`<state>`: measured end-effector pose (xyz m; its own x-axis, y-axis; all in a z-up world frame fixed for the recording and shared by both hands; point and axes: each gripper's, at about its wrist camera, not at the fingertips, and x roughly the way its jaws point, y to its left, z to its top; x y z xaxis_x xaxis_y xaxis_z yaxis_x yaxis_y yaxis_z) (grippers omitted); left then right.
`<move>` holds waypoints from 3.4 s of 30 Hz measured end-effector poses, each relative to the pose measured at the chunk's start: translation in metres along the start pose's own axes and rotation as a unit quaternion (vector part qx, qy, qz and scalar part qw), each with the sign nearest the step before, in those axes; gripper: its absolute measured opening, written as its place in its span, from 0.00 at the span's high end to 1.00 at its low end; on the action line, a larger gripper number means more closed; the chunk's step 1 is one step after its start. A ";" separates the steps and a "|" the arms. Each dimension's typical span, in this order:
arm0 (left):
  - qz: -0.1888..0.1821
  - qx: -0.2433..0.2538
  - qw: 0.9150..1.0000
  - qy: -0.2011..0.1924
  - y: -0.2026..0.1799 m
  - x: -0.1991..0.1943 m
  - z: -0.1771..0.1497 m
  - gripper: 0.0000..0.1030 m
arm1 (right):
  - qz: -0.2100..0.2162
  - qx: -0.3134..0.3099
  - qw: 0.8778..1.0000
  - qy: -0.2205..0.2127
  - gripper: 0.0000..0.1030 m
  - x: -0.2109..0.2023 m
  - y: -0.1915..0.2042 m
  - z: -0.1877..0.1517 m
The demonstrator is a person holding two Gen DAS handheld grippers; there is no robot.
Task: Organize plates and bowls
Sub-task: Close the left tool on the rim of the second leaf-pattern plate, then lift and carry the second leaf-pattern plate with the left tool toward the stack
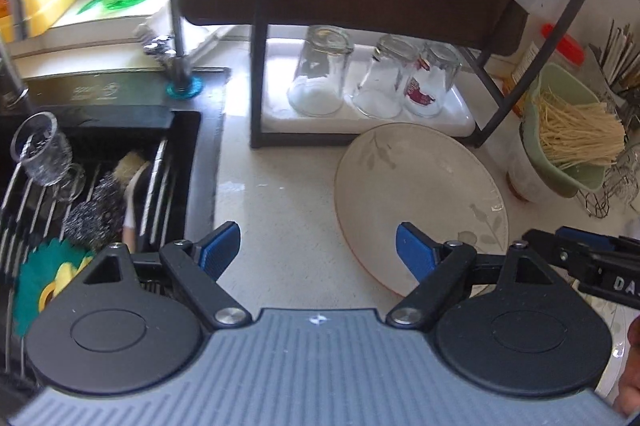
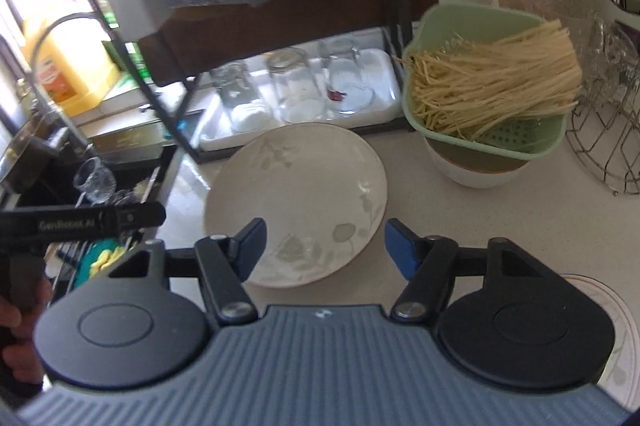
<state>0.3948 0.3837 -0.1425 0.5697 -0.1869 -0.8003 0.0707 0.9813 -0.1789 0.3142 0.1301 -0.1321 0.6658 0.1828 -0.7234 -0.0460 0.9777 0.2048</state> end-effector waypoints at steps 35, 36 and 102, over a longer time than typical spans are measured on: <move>-0.081 0.074 0.987 0.122 -0.024 0.096 0.048 0.60 | -0.002 0.150 0.985 0.079 0.82 0.080 -0.048 0.007; -0.084 0.076 0.986 0.118 -0.026 0.091 0.048 0.60 | -0.001 0.146 0.986 0.078 0.82 0.077 -0.047 0.007; -0.065 -0.021 0.990 0.122 -0.214 -0.031 -0.072 0.60 | 0.090 0.052 0.991 0.083 0.82 -0.087 -0.197 -0.069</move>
<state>0.3029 0.1763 -0.1203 0.3430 -0.3215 -0.8826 0.0937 0.9466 -0.3085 0.2145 -0.0711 -0.1549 0.5218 0.3771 -0.7652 -0.0708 0.9130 0.4017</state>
